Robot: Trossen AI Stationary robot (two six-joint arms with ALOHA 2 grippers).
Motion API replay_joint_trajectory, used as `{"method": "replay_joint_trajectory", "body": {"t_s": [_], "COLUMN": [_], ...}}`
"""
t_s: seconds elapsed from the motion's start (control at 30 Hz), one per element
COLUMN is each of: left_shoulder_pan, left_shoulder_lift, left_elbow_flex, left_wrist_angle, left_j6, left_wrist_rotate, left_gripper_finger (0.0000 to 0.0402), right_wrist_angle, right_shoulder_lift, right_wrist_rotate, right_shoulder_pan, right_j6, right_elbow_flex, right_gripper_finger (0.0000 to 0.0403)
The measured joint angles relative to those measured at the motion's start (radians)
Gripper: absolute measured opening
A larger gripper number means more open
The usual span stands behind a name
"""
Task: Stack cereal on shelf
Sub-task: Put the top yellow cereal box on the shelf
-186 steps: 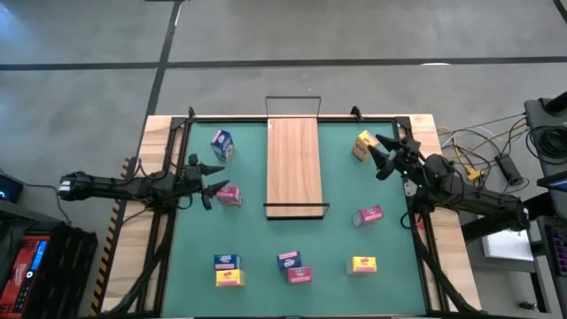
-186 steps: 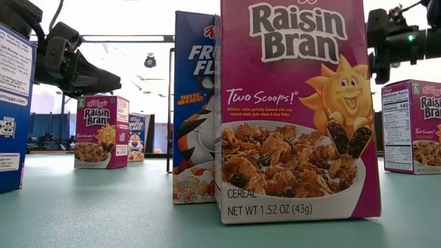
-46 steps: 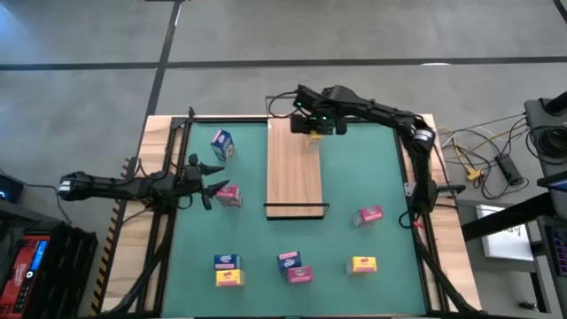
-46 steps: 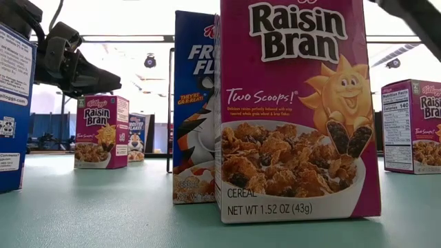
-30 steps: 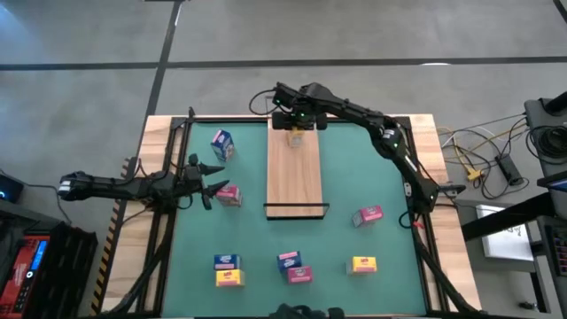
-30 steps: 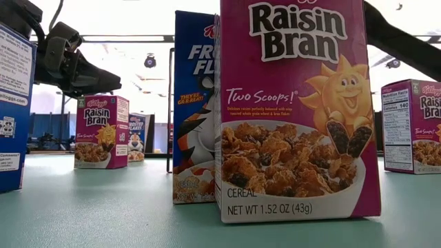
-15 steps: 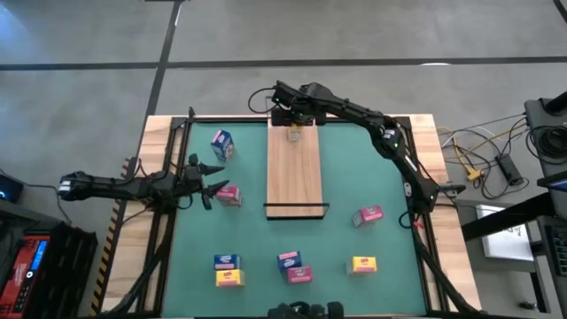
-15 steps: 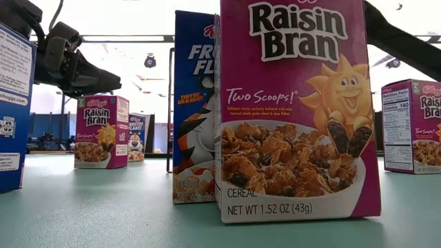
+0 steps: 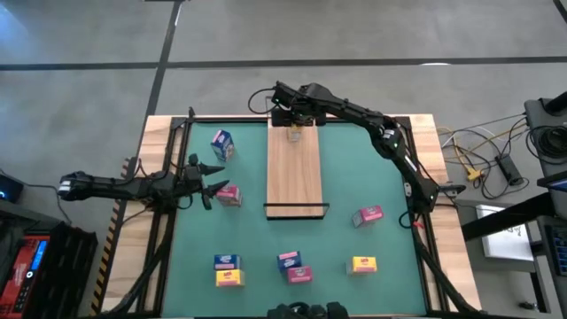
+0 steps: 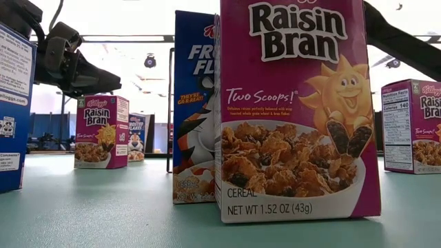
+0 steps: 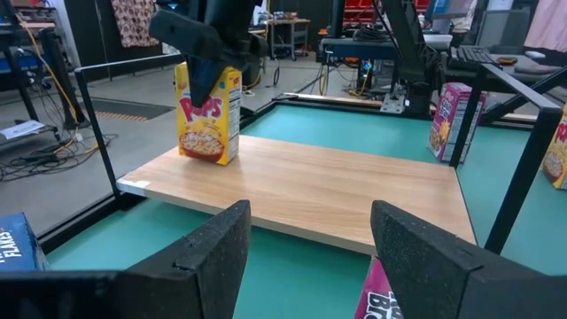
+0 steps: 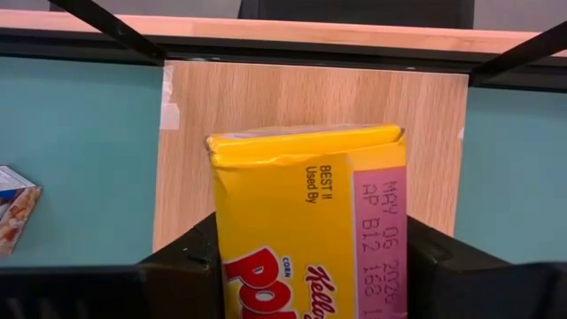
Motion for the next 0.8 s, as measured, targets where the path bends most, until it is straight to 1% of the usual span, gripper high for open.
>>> {"method": "replay_joint_trajectory", "body": {"t_s": [0.2,0.33,0.43,0.57,0.8], "left_shoulder_pan": [0.000,0.000,0.000,0.000,0.000], "left_shoulder_lift": [0.000,0.000,0.000,0.000,0.000], "left_elbow_flex": [0.000,0.000,0.000,0.000,0.000], "left_wrist_angle": [0.000,0.000,0.000,0.000,0.000], "left_j6": [0.000,0.000,0.000,0.000,0.000], "left_wrist_rotate": [0.000,0.000,0.000,0.000,0.000], "left_gripper_finger": [0.0218,0.0218,0.0218,0.0218,0.0218], "right_wrist_angle": [0.025,0.027,0.027,0.028,0.028], "right_shoulder_lift": [0.000,0.000,0.000,0.000,0.000], "right_wrist_rotate": [0.000,0.000,0.000,-0.001,-0.009], "right_shoulder_pan": [0.000,0.002,0.003,0.003,0.011], "right_j6": [-0.035,-0.039,-0.039,-0.042,-0.036], "right_elbow_flex": [-0.002,-0.002,-0.002,-0.002,-0.002], "right_gripper_finger": [0.0189,0.0190,0.0199,0.0225,0.0293]}}
